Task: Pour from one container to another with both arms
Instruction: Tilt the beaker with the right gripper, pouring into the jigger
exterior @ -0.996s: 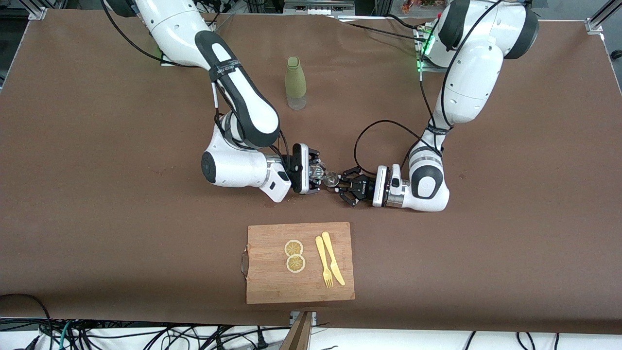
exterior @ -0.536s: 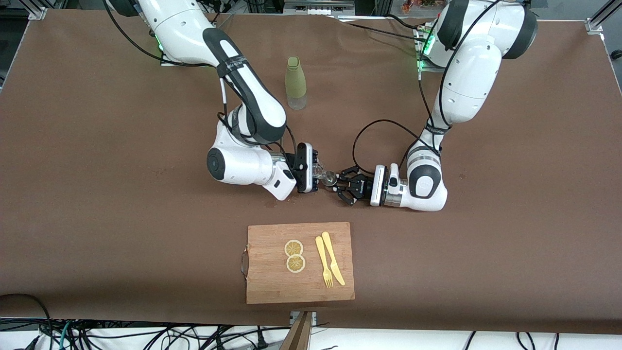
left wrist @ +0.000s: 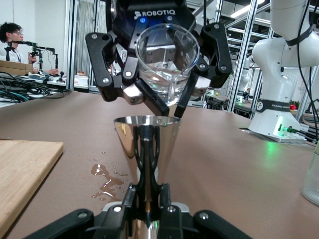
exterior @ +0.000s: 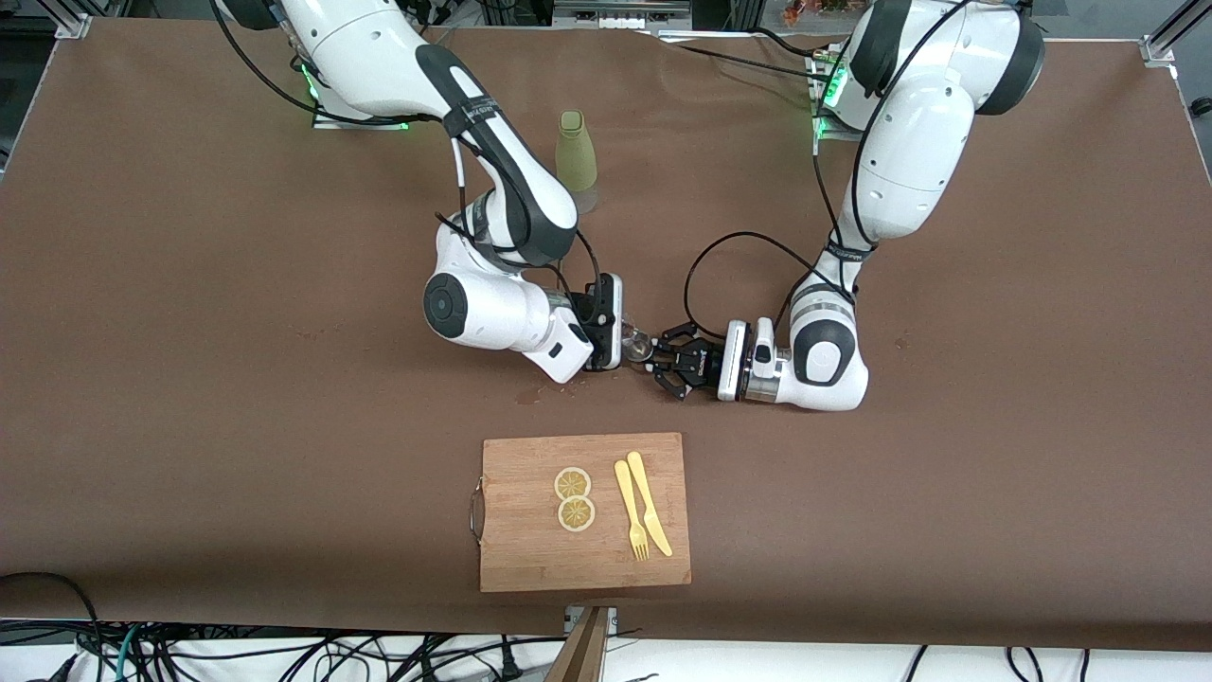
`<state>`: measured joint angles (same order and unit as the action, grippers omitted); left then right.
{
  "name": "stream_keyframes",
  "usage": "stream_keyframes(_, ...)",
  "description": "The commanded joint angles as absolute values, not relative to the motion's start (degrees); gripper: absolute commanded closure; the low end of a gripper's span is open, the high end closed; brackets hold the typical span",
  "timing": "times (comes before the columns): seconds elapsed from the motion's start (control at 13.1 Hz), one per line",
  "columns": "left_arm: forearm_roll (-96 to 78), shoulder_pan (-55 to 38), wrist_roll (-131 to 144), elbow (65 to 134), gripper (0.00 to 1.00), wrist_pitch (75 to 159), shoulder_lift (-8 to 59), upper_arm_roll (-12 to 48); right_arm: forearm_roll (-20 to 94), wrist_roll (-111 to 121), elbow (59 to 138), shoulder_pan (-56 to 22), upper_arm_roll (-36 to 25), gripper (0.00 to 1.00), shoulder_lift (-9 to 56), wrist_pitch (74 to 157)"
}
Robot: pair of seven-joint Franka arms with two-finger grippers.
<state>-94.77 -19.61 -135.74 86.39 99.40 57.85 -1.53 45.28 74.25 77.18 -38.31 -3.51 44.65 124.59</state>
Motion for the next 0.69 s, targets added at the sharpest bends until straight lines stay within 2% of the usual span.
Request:
stream_keyframes(0.0, -97.21, -20.39, -136.14, 86.40, 1.00, 100.63, 57.30, -1.76, 43.16, 71.20, 76.20, -38.85, -4.39, 1.00, 44.39, 124.54)
stream_keyframes(0.61, -97.21, -20.48, -136.14, 86.05, 1.00, 100.63, 57.30, -1.76, 40.69, 69.52, 76.20, -39.73, -4.22, 1.00, 44.03, 124.63)
